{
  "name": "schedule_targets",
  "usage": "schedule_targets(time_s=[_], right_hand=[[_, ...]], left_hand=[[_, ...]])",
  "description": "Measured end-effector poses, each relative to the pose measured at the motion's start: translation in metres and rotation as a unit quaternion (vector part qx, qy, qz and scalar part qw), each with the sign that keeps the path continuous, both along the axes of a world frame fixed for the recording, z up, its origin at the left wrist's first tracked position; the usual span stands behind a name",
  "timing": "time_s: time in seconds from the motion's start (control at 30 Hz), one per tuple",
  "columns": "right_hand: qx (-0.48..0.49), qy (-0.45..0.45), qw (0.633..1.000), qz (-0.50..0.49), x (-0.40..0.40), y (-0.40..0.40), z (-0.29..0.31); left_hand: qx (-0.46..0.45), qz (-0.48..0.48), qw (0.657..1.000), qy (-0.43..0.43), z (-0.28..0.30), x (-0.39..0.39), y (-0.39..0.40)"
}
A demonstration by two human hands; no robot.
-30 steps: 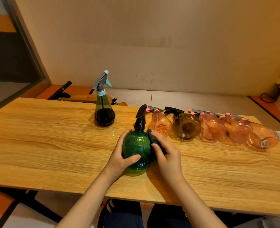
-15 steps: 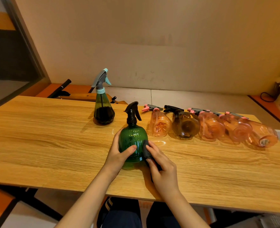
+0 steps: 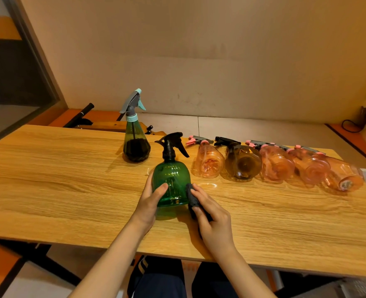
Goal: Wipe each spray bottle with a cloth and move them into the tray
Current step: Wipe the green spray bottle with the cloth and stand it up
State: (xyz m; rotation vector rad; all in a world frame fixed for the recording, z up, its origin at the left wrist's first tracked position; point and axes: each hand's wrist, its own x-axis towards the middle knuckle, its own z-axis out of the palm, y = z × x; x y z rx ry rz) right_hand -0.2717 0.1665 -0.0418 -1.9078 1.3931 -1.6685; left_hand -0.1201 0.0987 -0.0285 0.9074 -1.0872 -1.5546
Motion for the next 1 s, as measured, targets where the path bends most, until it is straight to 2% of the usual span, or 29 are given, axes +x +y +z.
schedule_targets(time_s=[0.17,0.47,0.53,0.63,0.7,0.9,1.0], right_hand=[[-0.007,-0.021,1.000,-0.016,0.000,0.000,-0.001],[-0.002,-0.026,1.000,-0.018,-0.003,-0.016,0.016],[0.009,0.010,1.000,-0.004,-0.006,-0.024,0.031],[0.002,0.112,0.993,0.042,-0.011,-0.032,0.048],[0.010,0.128,0.990,0.063,-0.015,-0.036,0.053],[0.063,-0.032,0.996,0.050,-0.018,-0.033,0.040],[0.067,-0.049,0.996,0.026,-0.016,-0.030,0.034]], left_hand=[[-0.048,-0.031,0.996,-0.061,0.001,-0.002,0.002],[-0.086,-0.047,0.993,-0.070,0.001,-0.001,0.006],[-0.093,-0.054,0.992,-0.073,0.000,0.000,0.006],[-0.104,-0.068,0.989,-0.083,0.001,0.000,0.006],[-0.107,-0.078,0.988,-0.082,0.003,0.000,0.006],[-0.100,-0.085,0.989,-0.072,0.003,0.001,0.006],[-0.102,-0.094,0.986,-0.092,0.002,0.000,0.005]])
